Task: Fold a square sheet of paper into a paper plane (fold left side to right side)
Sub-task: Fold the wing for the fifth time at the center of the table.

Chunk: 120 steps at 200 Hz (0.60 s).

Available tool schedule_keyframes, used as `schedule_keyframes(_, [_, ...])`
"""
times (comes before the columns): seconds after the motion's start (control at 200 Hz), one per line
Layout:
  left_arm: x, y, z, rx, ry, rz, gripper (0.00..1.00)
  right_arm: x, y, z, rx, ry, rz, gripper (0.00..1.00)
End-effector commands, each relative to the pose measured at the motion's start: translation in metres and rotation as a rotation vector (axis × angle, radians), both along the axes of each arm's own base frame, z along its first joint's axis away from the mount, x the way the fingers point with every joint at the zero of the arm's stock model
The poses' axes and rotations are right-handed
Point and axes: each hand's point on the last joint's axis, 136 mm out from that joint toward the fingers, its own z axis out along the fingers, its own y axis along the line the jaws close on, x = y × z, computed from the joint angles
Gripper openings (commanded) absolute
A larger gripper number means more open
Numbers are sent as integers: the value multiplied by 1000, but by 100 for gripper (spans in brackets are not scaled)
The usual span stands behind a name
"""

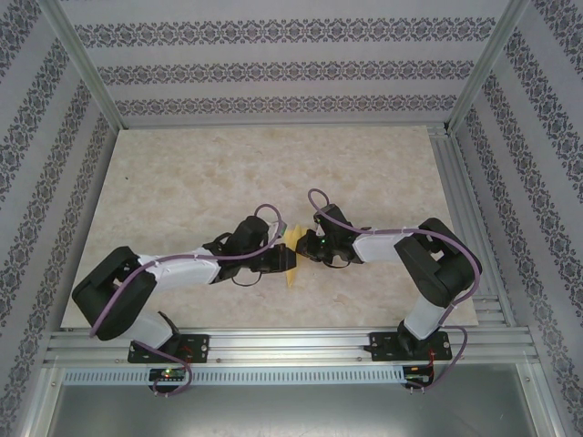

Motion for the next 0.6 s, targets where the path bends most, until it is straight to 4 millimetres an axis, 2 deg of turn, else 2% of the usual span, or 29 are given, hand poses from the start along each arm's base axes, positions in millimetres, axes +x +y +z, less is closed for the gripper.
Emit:
schedule_keyframes(0.0, [-4,-17,9,-68,3,-18,13,-7,-12,-16,-78,31,-18,14])
schedule_keyframes(0.195, [-13,-23,-7,-35,33,-42,13,-7,-11,-17,-80,33,-15,14])
schedule_keyframes(0.365, [-17,-11,-32,64,59,-40,11,-7,-10,-18,-80,38,-9,14])
schedule_keyframes(0.594, [-17,-3,-44,136,57,-37,10,-7,-11,-18,-81,38,-9,14])
